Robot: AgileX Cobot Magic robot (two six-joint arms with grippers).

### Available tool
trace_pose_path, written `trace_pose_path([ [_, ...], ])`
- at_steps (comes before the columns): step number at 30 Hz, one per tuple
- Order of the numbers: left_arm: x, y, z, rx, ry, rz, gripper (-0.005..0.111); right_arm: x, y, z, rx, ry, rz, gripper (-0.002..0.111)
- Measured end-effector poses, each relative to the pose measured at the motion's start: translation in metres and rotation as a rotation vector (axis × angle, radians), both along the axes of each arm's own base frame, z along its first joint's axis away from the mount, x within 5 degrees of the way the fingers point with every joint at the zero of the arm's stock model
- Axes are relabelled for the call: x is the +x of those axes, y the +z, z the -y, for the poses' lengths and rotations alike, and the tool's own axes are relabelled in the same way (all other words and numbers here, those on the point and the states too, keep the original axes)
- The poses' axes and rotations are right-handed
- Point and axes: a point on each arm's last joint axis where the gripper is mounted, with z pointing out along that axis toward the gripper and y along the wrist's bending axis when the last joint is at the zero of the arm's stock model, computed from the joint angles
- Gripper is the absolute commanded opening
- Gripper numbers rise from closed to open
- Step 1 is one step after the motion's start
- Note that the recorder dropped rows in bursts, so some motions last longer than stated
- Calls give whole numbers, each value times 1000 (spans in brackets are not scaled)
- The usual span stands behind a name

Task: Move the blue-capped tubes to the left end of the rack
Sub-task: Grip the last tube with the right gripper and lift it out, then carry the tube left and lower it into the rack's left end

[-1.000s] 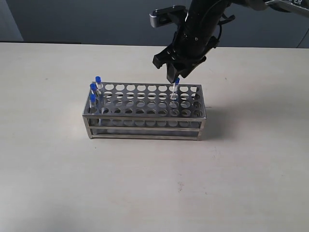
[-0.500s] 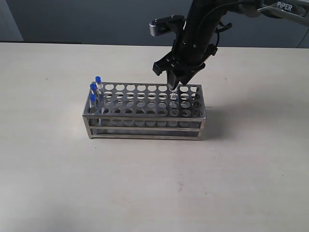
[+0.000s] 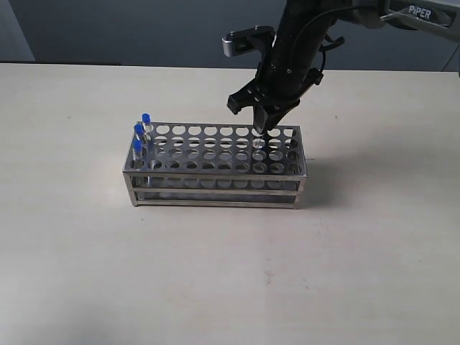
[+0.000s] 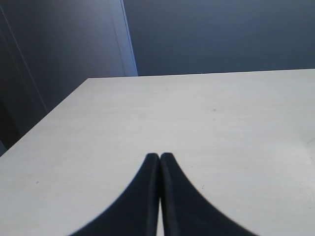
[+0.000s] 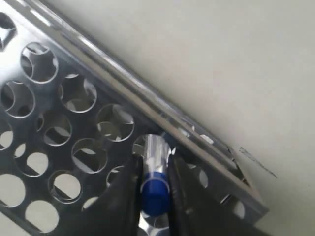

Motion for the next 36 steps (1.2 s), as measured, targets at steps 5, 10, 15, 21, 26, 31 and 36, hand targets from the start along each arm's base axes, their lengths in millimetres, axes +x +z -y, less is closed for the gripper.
trace_pose_path([
  [5,0,0,0,0,0,0,0,-3,17,2,12,7,33,-1],
  [10,0,0,0,0,0,0,0,-8,36,4,26,12,70,-1],
  [15,0,0,0,0,0,0,0,-13,53,7,36,14,95,-1],
  [21,0,0,0,0,0,0,0,-20,75,10,57,16,139,-1],
  [26,0,0,0,0,0,0,0,-26,90,12,79,17,169,-1],
  [31,0,0,0,0,0,0,0,-32,100,9,133,44,166,-1],
  [36,0,0,0,0,0,0,0,-49,101,-20,171,180,164,-1],
])
